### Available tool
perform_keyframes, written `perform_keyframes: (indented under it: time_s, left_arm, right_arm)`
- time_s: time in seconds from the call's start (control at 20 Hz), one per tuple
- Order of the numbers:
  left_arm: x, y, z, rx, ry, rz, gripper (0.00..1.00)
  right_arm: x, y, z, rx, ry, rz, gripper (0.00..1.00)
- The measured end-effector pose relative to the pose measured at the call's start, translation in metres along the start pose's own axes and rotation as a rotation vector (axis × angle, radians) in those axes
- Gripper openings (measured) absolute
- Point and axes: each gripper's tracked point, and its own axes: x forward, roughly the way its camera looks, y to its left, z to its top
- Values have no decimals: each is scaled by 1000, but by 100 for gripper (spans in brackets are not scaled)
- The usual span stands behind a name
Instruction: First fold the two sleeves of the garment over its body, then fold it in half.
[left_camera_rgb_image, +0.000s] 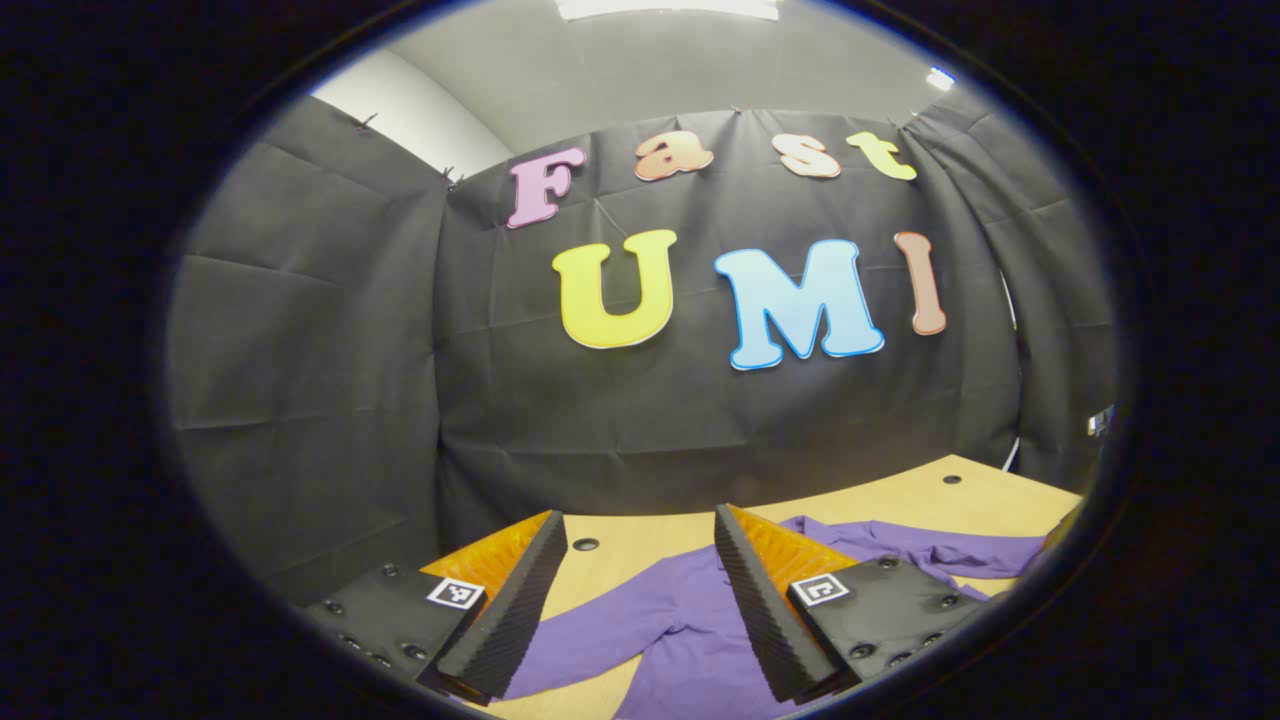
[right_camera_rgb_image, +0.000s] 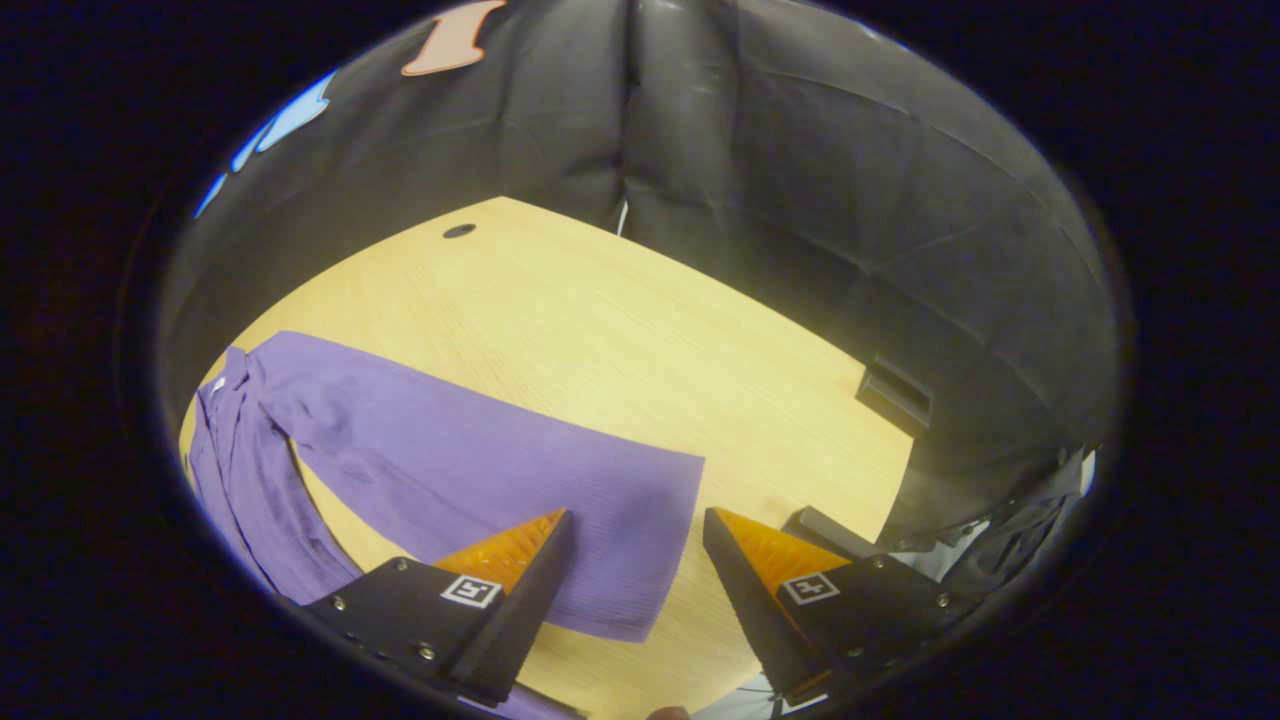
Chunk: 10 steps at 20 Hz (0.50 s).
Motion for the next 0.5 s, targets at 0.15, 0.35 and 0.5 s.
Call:
perform_keyframes:
  time_s: [0.15, 0.35, 0.5]
  left_arm:
    - [2, -1, 1, 6, 2, -3, 94]
    - [3, -5, 1, -1, -1, -9, 94]
    - [6, -8, -1, -8, 1, -19, 95]
  right_arm:
    - [8, 0, 0, 72, 15, 1, 88]
    - [9, 2, -9, 111, 33, 23, 92]
    - [8, 1, -11, 84, 28, 29, 80]
